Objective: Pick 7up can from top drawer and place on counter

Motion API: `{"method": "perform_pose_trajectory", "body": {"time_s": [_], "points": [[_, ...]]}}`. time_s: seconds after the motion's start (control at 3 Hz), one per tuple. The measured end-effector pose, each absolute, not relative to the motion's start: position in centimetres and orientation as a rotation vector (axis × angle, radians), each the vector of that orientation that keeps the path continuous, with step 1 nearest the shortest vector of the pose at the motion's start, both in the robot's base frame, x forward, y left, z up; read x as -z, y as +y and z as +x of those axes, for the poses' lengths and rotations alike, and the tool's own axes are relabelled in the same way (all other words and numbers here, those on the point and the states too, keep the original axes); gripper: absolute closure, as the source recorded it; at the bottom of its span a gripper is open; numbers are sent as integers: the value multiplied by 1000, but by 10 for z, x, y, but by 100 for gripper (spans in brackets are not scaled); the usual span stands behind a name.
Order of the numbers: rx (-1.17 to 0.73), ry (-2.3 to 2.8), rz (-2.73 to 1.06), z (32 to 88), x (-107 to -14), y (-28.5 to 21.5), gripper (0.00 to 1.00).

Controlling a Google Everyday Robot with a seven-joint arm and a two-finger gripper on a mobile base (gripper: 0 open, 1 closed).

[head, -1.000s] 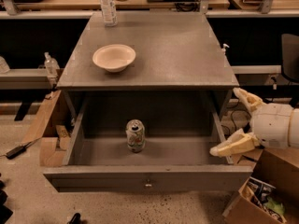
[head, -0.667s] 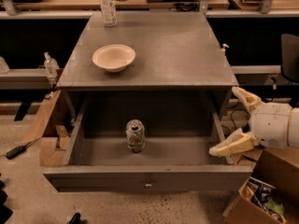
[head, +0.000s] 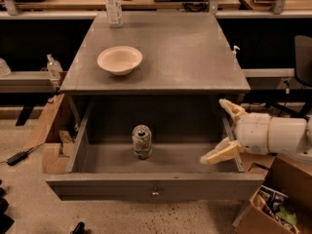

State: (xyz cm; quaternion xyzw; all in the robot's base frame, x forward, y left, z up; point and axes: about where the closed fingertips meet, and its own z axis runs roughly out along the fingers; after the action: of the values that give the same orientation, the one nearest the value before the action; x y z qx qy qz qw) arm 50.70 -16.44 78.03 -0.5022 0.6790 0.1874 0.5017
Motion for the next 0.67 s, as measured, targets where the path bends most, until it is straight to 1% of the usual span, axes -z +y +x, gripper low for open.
{"method": "perform_pose_trajectory", "body": {"time_s": [0.67], "points": [[-581,1600,-1212,563,-724,-125,0]]}}
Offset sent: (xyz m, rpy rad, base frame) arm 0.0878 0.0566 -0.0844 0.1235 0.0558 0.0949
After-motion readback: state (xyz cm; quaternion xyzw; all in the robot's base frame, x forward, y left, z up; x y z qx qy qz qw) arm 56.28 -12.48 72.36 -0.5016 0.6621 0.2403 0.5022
